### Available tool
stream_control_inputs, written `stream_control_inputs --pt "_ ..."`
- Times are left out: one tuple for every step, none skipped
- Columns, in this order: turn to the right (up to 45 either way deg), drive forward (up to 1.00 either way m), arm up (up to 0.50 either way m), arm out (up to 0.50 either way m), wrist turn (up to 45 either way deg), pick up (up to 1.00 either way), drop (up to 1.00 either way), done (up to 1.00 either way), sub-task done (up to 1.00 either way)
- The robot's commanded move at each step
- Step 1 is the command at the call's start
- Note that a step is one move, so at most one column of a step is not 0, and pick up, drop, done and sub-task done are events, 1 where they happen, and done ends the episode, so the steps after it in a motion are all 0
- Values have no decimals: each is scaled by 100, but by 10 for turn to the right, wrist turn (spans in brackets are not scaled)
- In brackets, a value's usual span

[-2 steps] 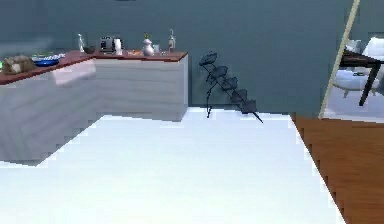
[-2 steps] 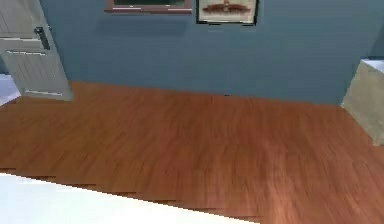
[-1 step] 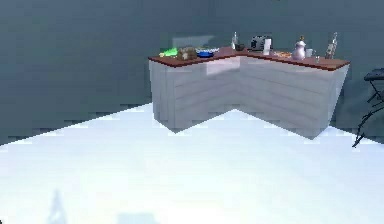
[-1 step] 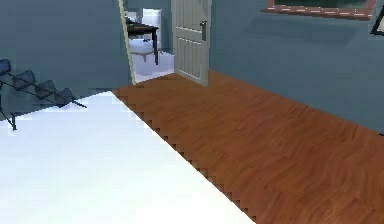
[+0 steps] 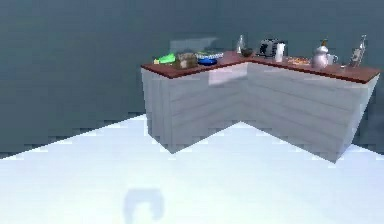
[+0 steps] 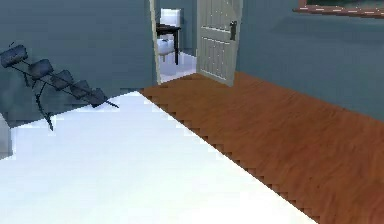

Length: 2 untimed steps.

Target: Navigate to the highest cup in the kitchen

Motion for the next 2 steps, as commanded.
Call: stream_control_inputs --pt "-240 0 0 0 0 0 0 0 0" --pt "0 100 0 0 0 0 0 0 0"
